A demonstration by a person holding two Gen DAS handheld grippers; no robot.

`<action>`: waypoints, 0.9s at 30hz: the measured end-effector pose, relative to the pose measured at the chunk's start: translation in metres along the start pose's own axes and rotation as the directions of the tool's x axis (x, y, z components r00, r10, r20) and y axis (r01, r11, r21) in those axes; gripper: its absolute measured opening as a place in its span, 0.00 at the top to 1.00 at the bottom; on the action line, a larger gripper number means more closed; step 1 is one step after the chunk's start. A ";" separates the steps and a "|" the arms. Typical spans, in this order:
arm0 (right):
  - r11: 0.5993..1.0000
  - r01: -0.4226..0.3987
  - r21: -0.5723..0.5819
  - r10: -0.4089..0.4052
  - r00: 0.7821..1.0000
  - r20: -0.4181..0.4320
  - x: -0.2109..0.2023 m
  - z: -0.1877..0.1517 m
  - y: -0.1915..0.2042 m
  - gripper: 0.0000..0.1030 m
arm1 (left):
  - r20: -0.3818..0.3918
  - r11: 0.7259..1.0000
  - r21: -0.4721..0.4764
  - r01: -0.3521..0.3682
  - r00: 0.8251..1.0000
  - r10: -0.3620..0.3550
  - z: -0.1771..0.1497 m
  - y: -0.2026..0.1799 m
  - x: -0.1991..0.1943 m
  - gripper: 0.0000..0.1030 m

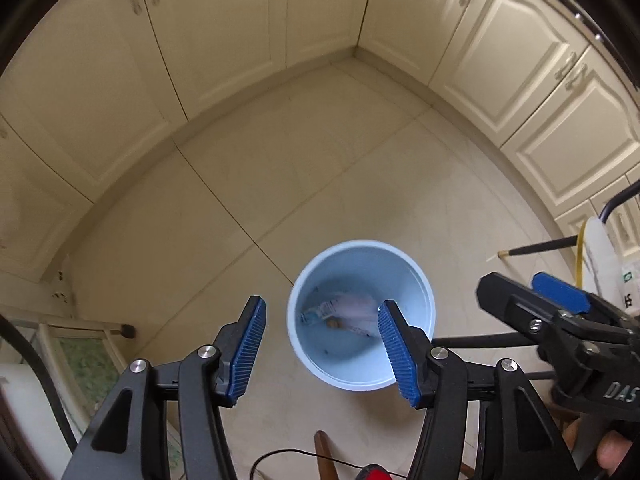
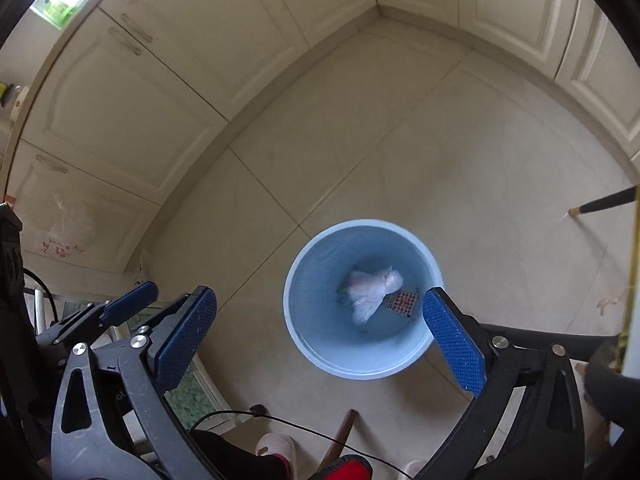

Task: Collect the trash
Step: 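Move both tools back toward the table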

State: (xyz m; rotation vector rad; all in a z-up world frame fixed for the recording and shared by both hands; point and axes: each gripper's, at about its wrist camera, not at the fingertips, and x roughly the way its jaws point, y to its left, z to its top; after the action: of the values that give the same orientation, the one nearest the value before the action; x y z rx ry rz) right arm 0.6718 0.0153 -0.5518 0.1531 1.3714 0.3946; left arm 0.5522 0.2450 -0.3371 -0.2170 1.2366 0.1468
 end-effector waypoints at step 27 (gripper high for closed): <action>0.956 0.285 -0.069 -0.127 0.614 0.779 -0.446 -0.154 0.108 0.00 | 0.797 0.988 0.155 0.000 0.591 -0.125 -0.307 -0.136 -0.415 0.05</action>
State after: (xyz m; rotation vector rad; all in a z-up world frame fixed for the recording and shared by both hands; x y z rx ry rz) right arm 0.4377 -0.0649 -0.1355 -0.0068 0.4718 0.2090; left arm 0.1673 0.0416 -0.0288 -0.0471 0.3044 0.0769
